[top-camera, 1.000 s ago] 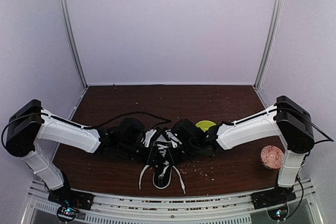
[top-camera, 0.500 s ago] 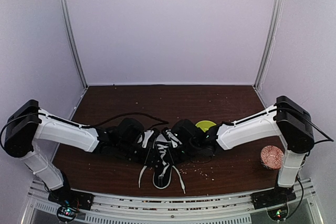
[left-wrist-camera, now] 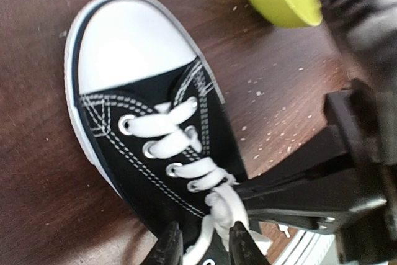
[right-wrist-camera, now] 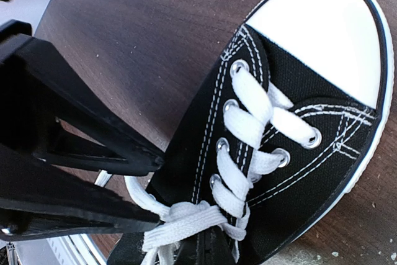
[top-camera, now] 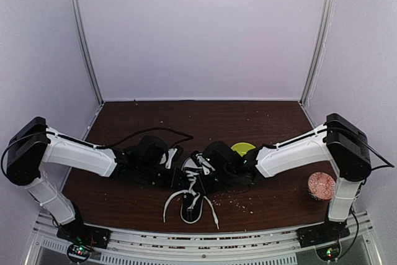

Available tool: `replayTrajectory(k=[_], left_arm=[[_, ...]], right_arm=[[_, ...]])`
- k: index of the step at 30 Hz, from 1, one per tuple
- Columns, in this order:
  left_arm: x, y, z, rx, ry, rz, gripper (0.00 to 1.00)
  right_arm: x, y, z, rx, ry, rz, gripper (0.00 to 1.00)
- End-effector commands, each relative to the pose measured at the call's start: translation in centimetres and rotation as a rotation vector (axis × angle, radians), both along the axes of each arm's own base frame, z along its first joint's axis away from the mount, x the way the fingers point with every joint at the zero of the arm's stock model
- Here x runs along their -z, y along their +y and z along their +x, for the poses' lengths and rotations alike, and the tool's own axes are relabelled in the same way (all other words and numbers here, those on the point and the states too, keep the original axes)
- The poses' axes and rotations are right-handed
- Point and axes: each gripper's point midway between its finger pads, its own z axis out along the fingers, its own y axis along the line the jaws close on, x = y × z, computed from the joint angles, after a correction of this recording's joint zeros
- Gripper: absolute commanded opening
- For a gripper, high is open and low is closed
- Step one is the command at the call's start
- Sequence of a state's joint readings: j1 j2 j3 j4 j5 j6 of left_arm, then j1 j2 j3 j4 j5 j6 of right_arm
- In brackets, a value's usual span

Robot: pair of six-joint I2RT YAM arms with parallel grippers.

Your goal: Tie the shoes

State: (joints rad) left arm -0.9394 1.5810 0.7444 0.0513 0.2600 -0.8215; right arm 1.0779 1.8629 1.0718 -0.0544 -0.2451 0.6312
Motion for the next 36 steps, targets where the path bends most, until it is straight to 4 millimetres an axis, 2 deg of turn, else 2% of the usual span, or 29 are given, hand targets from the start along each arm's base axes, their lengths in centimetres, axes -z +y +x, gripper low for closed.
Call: replayTrajectory(k=[1,6,21,36], left_arm=[[-1.2,-1.5,0.9,0.0,-0.01,-0.059,0.28],[-0.7,-1.7,0.8,0.007,0.003,-0.054,0.27],[-0.8,-2.3,0.7,0.025,0.009,-0.083,0.28],[-1.2,-2.7,0.7,0.031,0.004,-0.115,0.33]], right_arm=[[0.8,-0.8,0.2,0.013,-0.017,-0.03,0.0],[0.7,-0.7,0.2,0.011,-0.019,-0.027,0.0],[1.0,-0.7,0.1,0.008,-0.012,-0.032,0.0],[1.1,-0.7,0.0,0.003,-0.007,-0.035,0.0]])
